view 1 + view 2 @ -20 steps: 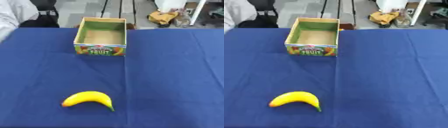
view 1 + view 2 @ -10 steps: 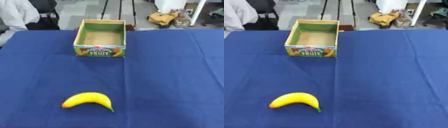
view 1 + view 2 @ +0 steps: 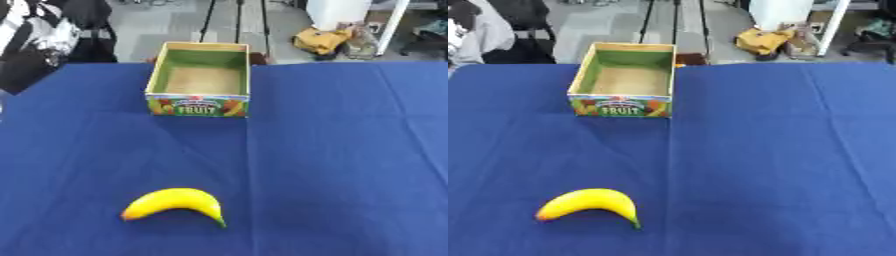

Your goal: Pick up objects on the table and place them in the box.

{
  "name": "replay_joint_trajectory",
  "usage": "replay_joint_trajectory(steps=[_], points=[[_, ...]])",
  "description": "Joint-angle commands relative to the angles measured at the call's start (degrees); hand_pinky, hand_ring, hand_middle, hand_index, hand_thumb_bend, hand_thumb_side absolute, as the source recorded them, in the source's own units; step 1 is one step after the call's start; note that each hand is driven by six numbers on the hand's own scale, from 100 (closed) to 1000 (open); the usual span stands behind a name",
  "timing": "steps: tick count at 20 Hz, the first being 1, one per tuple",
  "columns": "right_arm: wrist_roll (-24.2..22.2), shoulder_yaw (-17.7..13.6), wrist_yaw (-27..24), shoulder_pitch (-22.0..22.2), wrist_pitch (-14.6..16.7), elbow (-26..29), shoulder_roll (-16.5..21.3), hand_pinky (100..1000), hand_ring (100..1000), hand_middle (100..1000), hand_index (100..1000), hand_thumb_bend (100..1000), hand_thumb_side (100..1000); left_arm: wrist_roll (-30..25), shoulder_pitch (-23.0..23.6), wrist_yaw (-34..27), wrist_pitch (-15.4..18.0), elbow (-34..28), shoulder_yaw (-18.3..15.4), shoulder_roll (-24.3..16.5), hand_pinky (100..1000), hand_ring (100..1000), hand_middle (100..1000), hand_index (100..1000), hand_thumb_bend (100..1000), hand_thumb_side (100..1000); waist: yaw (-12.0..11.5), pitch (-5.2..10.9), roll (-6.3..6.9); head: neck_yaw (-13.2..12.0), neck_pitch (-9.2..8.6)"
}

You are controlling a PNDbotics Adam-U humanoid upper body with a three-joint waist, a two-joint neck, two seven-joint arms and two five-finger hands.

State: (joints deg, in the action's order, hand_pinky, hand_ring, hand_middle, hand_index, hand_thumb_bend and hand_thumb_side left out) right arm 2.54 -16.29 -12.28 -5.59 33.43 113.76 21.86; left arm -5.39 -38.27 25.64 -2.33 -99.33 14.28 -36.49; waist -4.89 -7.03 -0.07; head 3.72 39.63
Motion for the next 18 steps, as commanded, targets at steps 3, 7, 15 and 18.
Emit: replay_joint_trajectory(steps=[3, 7, 15, 18], points=[[-0.8, 0.15, -0.6, -0.77, -0.05, 0.83, 1.39, 831, 883, 616, 914, 100, 1000, -4.54, -3.74, 4.72, -4.36, 0.78, 7.11, -3.89, 642, 772, 803, 987, 161, 940, 0.51, 0.64, 0.2, -0.74, -1.18], [-1.18, 0.26, -0.74, -0.77, -0.22, 0.83, 1.34, 832, 883, 614, 915, 100, 1000, -7.99, -5.58, 4.27, -5.84, 1.96, 12.7, -4.62, 660, 786, 812, 995, 207, 960, 0.59, 0.6, 0.34, -0.8, -1.46], [-1.55, 0.2, -0.5, -0.59, -0.56, 0.83, 1.05, 835, 882, 611, 916, 100, 1000, -15.07, -8.4, 2.41, -11.88, 0.78, 19.37, -4.51, 668, 791, 810, 991, 370, 850, 0.28, 0.49, 0.41, -0.5, -2.13], [-1.62, 0.21, -0.4, -0.57, -0.59, 0.83, 1.02, 836, 882, 610, 917, 100, 1000, -17.87, -8.6, 1.19, -13.25, -0.92, 20.07, -5.13, 675, 798, 818, 998, 450, 829, 0.26, 0.41, 0.42, -0.54, -2.29]])
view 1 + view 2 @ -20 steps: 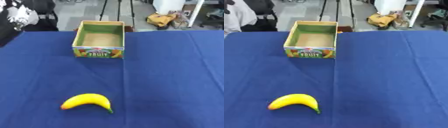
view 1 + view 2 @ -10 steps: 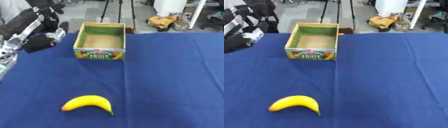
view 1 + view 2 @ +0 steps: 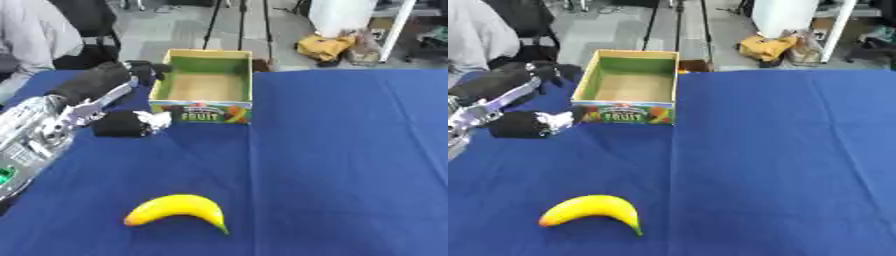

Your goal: Pick up objects on the table and place them in the box.

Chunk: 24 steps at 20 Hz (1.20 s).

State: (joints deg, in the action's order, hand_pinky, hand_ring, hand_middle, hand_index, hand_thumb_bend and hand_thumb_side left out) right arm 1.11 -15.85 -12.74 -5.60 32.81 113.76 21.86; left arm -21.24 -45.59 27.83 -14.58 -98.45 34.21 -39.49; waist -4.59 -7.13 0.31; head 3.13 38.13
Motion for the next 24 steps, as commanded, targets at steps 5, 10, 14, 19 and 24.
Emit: replay_joint_trajectory(steps=[5, 10, 14, 19, 24], points=[[-0.26, -0.25, 0.26, -0.56, -0.05, 0.83, 0.94, 837, 881, 608, 917, 100, 1000, -6.48, -0.38, -3.89, -2.53, -4.36, 1.39, -3.86, 712, 829, 855, 1000, 658, 893, -0.13, 0.32, 0.03, 0.2, -0.77], [-0.26, -0.36, 0.5, -0.37, 0.06, 0.83, 0.74, 838, 881, 607, 917, 100, 1000, -26.79, -0.19, -3.98, -3.53, -10.23, -4.28, -5.52, 722, 833, 850, 1000, 691, 866, -0.56, 0.18, -0.24, 0.65, -0.98], [-0.29, -0.34, 0.68, -0.42, 0.22, 0.83, 0.65, 839, 880, 606, 918, 100, 1000, -30.5, 1.93, -5.58, -4.75, -12.4, -4.78, -7.4, 724, 830, 837, 1000, 636, 804, -0.62, -0.1, -0.39, 0.69, -1.22], [-0.44, -0.23, 0.72, -0.55, 0.27, 0.83, 0.57, 840, 880, 605, 918, 100, 1000, -30.72, 3.46, -7.77, -5.25, -11.52, -1.94, -8.37, 716, 829, 837, 1000, 521, 731, -0.59, -0.31, -0.45, 0.58, -1.28], [-0.53, -0.22, 0.68, -0.6, 0.32, 0.83, 0.47, 841, 878, 604, 918, 100, 1000, -30.72, 4.01, -7.65, -5.12, -10.87, -0.13, -7.95, 698, 818, 823, 1000, 425, 698, -0.47, -0.45, -0.6, 0.49, -1.41]])
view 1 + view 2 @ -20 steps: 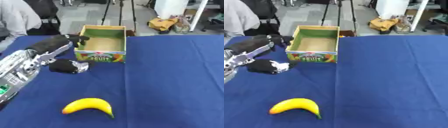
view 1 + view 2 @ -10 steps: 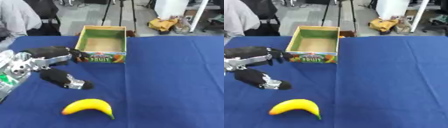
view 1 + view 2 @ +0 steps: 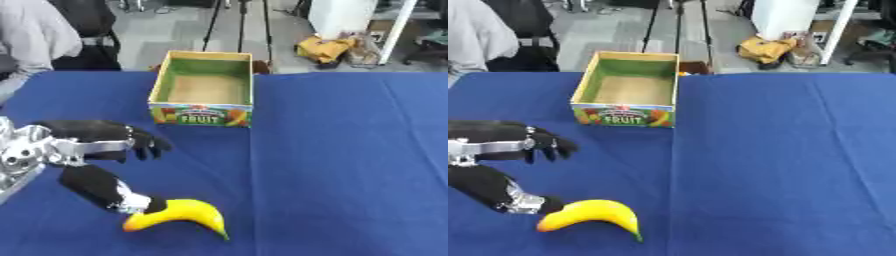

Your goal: Pick up objects on the table and place them in the box.

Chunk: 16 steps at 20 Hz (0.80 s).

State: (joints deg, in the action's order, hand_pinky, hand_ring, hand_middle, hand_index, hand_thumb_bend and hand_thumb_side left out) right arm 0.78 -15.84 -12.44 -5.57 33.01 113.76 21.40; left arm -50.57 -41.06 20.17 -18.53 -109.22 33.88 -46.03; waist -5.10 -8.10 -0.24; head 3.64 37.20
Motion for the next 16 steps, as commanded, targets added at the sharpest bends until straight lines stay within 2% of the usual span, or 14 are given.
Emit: replay_joint_trajectory(steps=[1, 3, 6, 12, 14, 16], points=[[-0.21, -0.22, 0.38, -0.64, 0.12, 0.83, 0.91, 841, 878, 604, 918, 100, 1000, -1.4, -0.49, 0.48, -1.11, -0.09, 0.3, -1.22, 693, 815, 818, 997, 420, 704, 0.05, 0.51, -0.07, -0.02, -0.48], [-0.27, -0.22, 0.39, -0.65, 0.09, 0.83, 0.86, 841, 878, 603, 919, 100, 1000, -1.4, -0.35, 1.29, -1.08, -0.11, 0.37, -0.64, 683, 809, 809, 989, 409, 705, 0.06, 0.48, -0.11, -0.06, -0.48], [-0.32, -0.24, 0.42, -0.65, 0.04, 0.83, 0.77, 842, 876, 596, 919, 100, 1000, -1.4, -0.33, 3.79, -0.91, -0.73, -0.23, 0.29, 648, 787, 778, 953, 311, 637, 0.03, 0.42, -0.14, -0.08, -0.5], [-0.38, -0.17, 0.34, -0.84, -0.08, 0.83, 0.64, 844, 875, 592, 919, 100, 1000, -1.4, 0.49, 8.16, -0.55, -0.43, 0.12, 2.64, 619, 771, 749, 904, 291, 606, 0.18, 0.22, -0.17, -0.16, -0.72], [-0.45, -0.12, 0.26, -0.93, -0.09, 0.83, 0.61, 844, 874, 591, 919, 100, 1000, -1.4, 0.86, 10.12, -0.03, 0.13, 0.33, 3.77, 612, 769, 750, 908, 323, 595, 0.27, 0.16, -0.2, -0.2, -0.92], [-0.51, -0.08, 0.18, -1.02, -0.11, 0.83, 0.58, 845, 874, 590, 919, 100, 1000, -1.4, 1.04, 11.04, 0.55, 1.17, 0.9, 4.91, 610, 769, 751, 913, 314, 601, 0.38, 0.08, -0.23, -0.29, -1.1]])
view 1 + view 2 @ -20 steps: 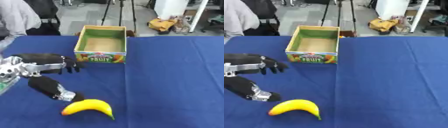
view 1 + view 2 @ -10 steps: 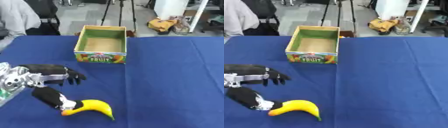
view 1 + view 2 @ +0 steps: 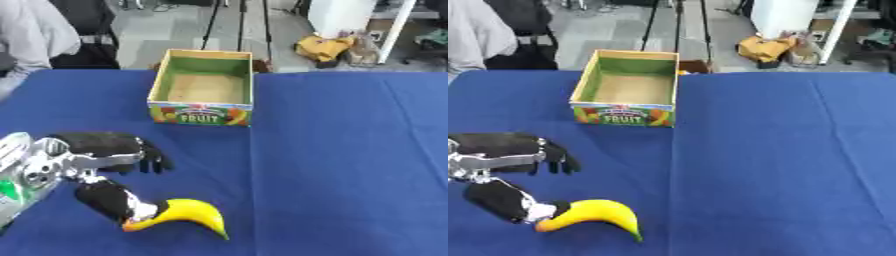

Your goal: Pick up objects on the table and place them in the box.

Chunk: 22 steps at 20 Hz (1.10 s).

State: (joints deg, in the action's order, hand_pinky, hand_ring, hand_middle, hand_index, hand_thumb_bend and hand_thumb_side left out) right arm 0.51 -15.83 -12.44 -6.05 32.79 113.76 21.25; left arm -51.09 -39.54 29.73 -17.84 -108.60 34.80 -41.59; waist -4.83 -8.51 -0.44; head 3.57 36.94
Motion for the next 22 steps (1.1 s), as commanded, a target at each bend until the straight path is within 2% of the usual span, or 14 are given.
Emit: replay_joint_trajectory(steps=[1, 5, 8, 16, 22], points=[[-0.3, -0.06, 0.15, -0.58, 0.1, 0.83, 0.71, 845, 874, 589, 919, 100, 1000, -0.88, -0.5, 1.81, 0.11, 1.15, 0.28, 1.0, 610, 769, 751, 916, 316, 601, 0.16, 0.46, -0.04, -0.28, -0.9], [-0.48, -0.02, 0.09, -0.71, 0.06, 0.83, 0.62, 846, 874, 587, 919, 100, 1000, -0.88, -0.42, 3.87, 1.02, 3.25, 0.88, 2.87, 607, 768, 753, 936, 330, 584, 0.27, 0.3, -0.09, -0.33, -1.11], [-0.61, -0.02, 0.12, -0.8, 0.0, 0.83, 0.53, 847, 875, 585, 920, 100, 1000, -0.26, 0.17, 5.56, 1.34, 4.75, 0.83, 4.05, 581, 759, 766, 939, 294, 538, 0.31, 0.11, -0.12, -0.35, -1.24], [-0.71, -0.04, 0.34, -0.93, -0.18, 0.83, 0.36, 850, 877, 582, 921, 100, 1000, 7.4, 1.76, 6.36, 0.92, 8.14, 1.05, 5.66, 517, 730, 740, 925, 296, 513, 0.36, -0.22, -0.14, -0.4, -1.45], [-0.75, -0.04, 0.57, -0.98, -0.28, 0.83, 0.22, 852, 878, 580, 921, 100, 1000, 10.59, 2.35, 6.93, 1.89, 11.71, 1.6, 6.82, 509, 739, 751, 917, 398, 555, 0.42, -0.44, -0.2, -0.43, -1.6]])
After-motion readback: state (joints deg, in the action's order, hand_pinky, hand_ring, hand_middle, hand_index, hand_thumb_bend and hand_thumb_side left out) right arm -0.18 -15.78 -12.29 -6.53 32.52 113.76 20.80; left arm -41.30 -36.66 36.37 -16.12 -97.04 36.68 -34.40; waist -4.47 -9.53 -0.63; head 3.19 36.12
